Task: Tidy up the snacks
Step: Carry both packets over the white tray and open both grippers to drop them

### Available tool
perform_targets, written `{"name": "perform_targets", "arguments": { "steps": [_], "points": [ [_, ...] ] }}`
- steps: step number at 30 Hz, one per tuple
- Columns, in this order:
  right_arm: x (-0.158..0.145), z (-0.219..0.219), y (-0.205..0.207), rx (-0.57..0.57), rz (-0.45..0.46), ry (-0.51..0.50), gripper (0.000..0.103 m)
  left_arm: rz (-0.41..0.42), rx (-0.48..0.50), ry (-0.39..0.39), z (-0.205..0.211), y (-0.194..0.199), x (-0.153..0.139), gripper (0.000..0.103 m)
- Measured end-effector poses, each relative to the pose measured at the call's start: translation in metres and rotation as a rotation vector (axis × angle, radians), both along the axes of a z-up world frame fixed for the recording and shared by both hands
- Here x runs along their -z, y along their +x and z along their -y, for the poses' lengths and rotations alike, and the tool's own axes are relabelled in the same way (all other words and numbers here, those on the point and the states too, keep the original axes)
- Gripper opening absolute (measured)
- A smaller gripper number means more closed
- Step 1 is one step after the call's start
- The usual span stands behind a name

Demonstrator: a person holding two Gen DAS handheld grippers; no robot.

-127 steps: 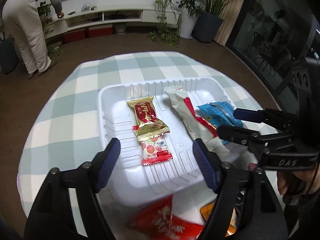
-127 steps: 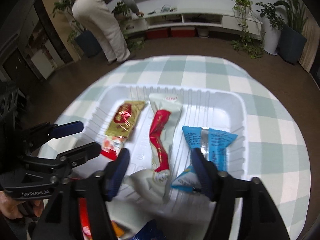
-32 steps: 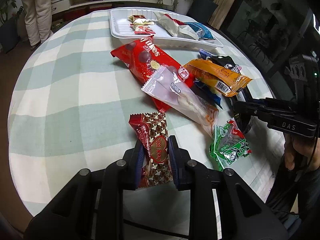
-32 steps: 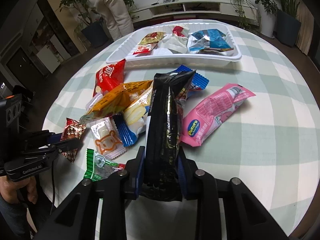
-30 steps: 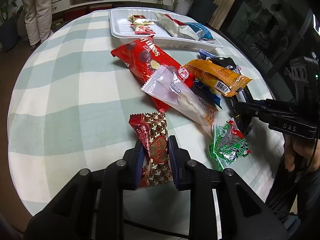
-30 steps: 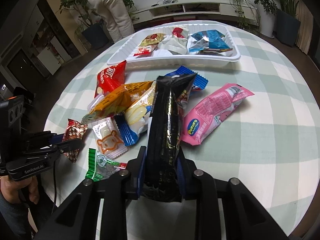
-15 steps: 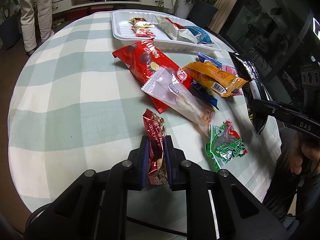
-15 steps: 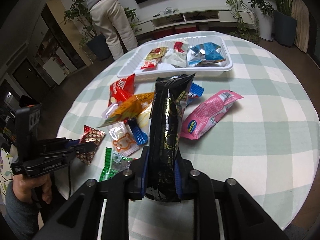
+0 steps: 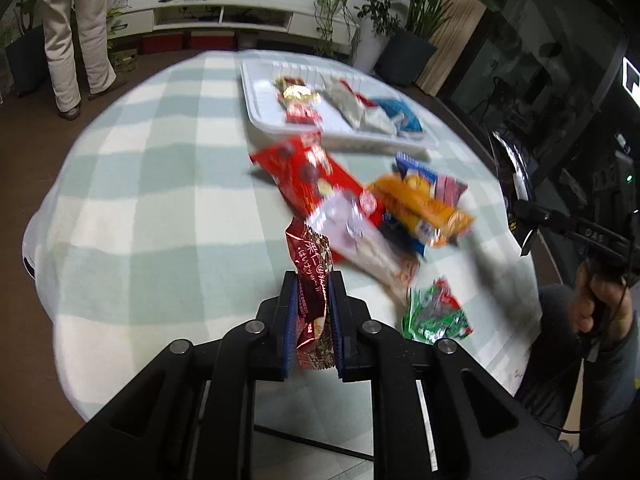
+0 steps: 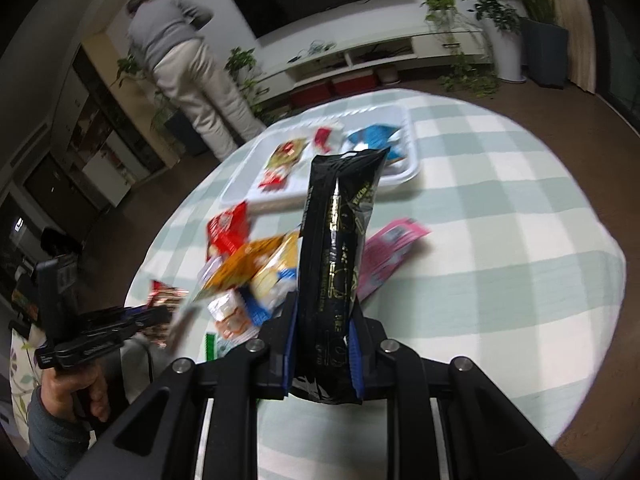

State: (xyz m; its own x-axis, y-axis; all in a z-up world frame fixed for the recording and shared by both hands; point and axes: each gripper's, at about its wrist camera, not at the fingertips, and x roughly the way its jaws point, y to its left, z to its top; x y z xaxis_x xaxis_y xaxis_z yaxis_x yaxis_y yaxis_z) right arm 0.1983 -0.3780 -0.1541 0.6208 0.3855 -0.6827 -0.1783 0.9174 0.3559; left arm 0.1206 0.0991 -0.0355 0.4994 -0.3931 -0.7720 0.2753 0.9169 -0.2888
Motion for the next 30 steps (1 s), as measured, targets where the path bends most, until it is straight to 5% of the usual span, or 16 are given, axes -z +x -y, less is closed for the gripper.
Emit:
{"name": "perform_targets", "arguments": {
  "steps": [9,16,22,30],
  "points": [
    [-0.054,0.055,0.055,0.108,0.079,-0.018,0.023,0.094,-0.039,-0.010,-0.021,0.081,-0.062,0.013],
    [-0.075,0.008,0.130,-0.021,0.072,-0.041,0.023,0.093,0.012,-0.006,0.015,0.169,-0.080,0.013],
    [-0.057,-0.060,0.189,-0.155,0.010,-0.070,0.023,0.043,0.038,0.022,0.049,0.225,-0.059,0.013],
    [-0.019,-0.107,0.232,-0.199,-0.075,-0.150,0.023,-0.012,0.033,0.061,0.064,0.257,-0.012,0.013]
  ]
}}
